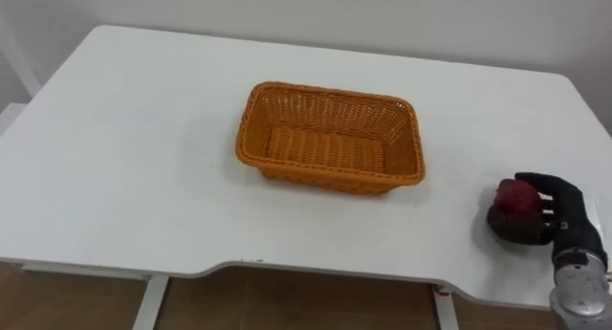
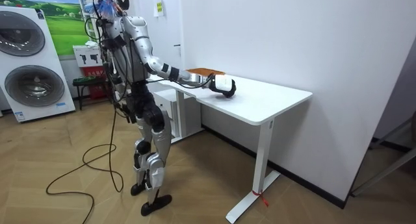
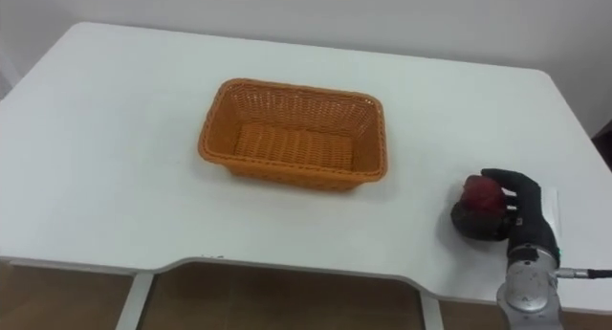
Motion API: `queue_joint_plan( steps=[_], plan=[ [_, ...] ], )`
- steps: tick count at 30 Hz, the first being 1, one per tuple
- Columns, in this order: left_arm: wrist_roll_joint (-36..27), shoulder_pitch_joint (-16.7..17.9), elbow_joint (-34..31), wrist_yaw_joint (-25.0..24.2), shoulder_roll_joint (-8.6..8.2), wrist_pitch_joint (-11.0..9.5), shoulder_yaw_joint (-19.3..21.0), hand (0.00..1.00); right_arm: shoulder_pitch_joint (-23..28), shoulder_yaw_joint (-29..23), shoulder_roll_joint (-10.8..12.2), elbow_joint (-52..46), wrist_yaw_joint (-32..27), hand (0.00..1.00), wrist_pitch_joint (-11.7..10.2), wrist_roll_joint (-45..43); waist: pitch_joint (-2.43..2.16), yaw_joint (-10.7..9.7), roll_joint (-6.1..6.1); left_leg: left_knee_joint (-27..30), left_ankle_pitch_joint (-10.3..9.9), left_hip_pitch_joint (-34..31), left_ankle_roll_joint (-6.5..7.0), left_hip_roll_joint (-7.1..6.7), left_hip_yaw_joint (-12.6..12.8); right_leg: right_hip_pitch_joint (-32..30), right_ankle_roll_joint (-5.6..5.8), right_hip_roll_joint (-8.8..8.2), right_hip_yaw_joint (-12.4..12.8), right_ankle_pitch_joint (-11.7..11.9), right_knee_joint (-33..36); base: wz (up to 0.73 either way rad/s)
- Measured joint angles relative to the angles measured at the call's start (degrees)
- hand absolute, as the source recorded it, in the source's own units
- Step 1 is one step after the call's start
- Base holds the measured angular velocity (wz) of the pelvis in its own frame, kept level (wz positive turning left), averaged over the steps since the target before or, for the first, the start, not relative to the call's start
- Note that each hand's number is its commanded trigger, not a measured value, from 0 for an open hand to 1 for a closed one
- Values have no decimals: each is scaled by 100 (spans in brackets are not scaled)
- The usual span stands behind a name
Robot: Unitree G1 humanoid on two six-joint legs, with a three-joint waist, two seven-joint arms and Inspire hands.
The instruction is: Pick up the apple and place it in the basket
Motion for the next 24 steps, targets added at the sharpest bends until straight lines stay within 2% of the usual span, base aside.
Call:
queue_joint_plan(
  steps=[9,14,21,24],
  plan=[
    [-3,-49,-5,1,-2,0,-1,0,-12,10,17,-4,13,100,0,71,-10,23,120,6,0,28,0,4,0,13,-2,-2,-5,1,32,0],
    [-6,-55,-4,13,-7,7,-35,0,-56,26,17,-20,-114,100,4,134,-10,38,136,4,0,32,0,4,2,4,-2,1,12,1,45,0],
    [10,-65,-37,12,-15,-7,-43,0,-106,19,17,-1166,-513,100,39,-81,7,52,157,-18,0,16,0,-3,13,-16,-2,10,48,1,15,-2],
    [12,-102,-36,12,-16,-46,-65,0,-118,23,17,-1667,-690,100,-23,-122,19,107,175,-22,0,4,0,-2,13,-26,-1,11,41,1,15,0]
  ],
)
